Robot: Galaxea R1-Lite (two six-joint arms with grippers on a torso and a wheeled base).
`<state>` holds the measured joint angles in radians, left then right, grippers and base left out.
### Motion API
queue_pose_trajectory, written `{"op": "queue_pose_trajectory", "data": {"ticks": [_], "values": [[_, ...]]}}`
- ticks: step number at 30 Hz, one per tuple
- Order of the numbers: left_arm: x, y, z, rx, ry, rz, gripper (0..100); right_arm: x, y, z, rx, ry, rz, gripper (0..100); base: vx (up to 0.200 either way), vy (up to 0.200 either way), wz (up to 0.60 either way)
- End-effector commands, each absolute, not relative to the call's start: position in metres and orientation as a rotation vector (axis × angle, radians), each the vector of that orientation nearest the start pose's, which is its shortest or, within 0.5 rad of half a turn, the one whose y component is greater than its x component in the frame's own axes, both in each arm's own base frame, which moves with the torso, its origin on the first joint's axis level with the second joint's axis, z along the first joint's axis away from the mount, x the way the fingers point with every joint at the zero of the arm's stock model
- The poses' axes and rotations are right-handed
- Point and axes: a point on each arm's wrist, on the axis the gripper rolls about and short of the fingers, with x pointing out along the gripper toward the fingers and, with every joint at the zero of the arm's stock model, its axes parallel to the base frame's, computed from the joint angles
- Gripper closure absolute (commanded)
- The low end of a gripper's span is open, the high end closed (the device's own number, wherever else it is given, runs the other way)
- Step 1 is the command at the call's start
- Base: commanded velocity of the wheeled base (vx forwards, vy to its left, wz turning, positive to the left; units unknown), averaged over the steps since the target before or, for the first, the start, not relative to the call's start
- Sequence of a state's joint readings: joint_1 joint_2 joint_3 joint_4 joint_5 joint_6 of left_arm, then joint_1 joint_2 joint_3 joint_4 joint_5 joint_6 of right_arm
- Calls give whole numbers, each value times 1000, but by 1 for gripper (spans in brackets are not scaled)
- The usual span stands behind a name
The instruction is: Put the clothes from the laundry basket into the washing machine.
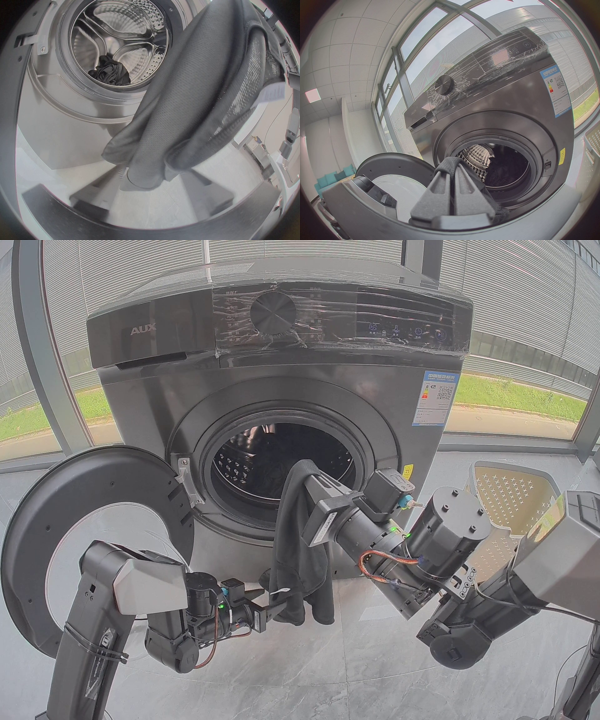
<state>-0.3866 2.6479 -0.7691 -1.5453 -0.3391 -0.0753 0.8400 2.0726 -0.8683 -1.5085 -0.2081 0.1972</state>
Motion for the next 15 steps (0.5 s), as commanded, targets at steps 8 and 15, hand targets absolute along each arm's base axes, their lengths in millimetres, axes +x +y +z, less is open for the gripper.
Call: {"op": "queue_pose_trajectory", "data": {"ticks": [8,15], "values": [[359,-137,-62,-66,307,-663,100,265,264,151,327,-186,606,100,0,0,0],[333,-118,1,-58,241,-647,100,284,239,132,287,-137,525,100,0,0,0]]}}
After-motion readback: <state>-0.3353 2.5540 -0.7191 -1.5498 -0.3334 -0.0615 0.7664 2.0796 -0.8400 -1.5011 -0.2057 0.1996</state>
